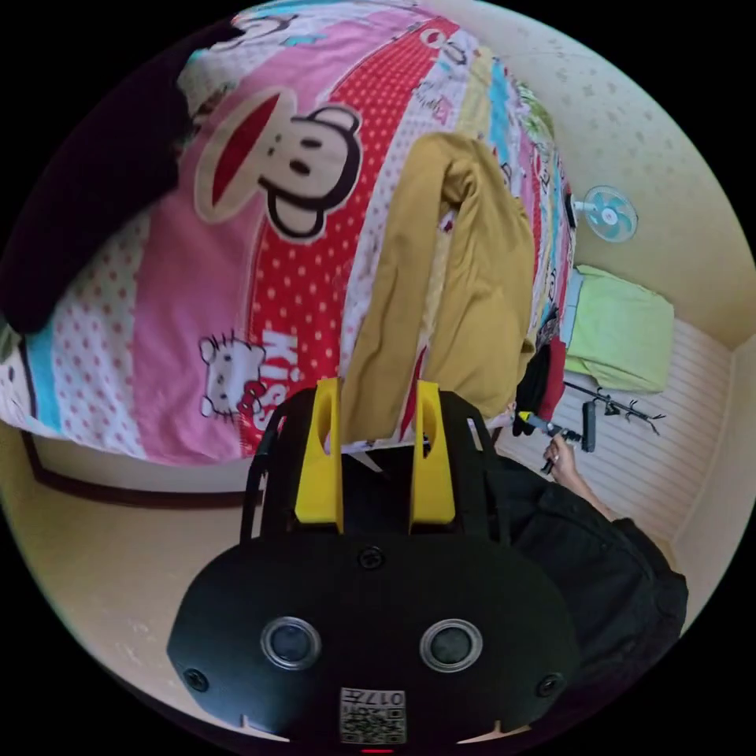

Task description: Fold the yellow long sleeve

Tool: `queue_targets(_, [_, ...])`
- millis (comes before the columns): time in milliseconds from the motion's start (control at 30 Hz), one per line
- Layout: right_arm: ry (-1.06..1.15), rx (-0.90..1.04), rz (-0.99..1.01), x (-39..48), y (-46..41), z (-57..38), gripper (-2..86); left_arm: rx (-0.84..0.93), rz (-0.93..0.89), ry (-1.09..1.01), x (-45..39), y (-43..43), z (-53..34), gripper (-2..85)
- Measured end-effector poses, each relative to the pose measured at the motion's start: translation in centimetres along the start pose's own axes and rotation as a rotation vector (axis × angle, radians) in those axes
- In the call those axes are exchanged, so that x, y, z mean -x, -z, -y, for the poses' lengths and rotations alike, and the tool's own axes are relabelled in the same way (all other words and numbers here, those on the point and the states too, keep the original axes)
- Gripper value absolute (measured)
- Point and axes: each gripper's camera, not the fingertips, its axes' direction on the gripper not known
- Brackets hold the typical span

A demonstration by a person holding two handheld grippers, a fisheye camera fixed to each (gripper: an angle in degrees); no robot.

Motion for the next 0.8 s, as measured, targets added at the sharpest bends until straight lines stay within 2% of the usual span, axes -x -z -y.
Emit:
queue_targets(133, [-0.259,-0.027,0.238,-7.0,2.3,-3.1,2.8,0.102,0.003,0.058,0.2,-3.4,2.2,12.5])
queue_targets(200, [-0.359,-0.056,0.32,-9.5,4.0,-3.5,2.9,0.207,0.048,0.095,0.1,-5.3,3.7,6.3])
queue_targets(267, [-0.432,-0.109,0.409,-11.5,6.0,-3.6,3.0,0.207,0.053,0.085,-0.1,-4.1,4.3,3.5])
queue_targets(333, [-0.44,-0.183,0.51,-13.2,8.6,-3.1,3.3,0.11,0.066,0.055,0.1,-0.1,4.2,3.1])
queue_targets(400, [-0.401,-0.187,0.501,-14.0,10.1,-2.2,3.6,-0.094,0.15,0.122,2.5,7.9,2.8,3.3])
queue_targets(433, [-0.374,-0.181,0.462,-14.5,11.0,-1.5,3.8,-0.148,0.134,0.162,3.5,10.1,2.3,3.6])
queue_targets(500, [-0.328,-0.164,0.422,-15.5,12.3,-0.3,4.4,-0.392,-0.007,0.356,7.9,18.1,-0.7,4.8])
queue_targets(600, [-0.261,-0.17,0.408,-18.1,14.7,1.8,6.2,-0.587,-0.037,0.449,8.9,23.7,-3.5,9.6])
queue_targets(667, [-0.23,-0.156,0.389,-19.5,15.7,3.5,7.2,-0.521,-0.035,0.378,7.3,23.8,-2.2,11.6])
queue_targets(800, [-0.131,-0.085,0.286,-21.7,16.5,8.3,9.6,-0.21,-0.156,0.101,0.3,16.4,4.0,12.6])
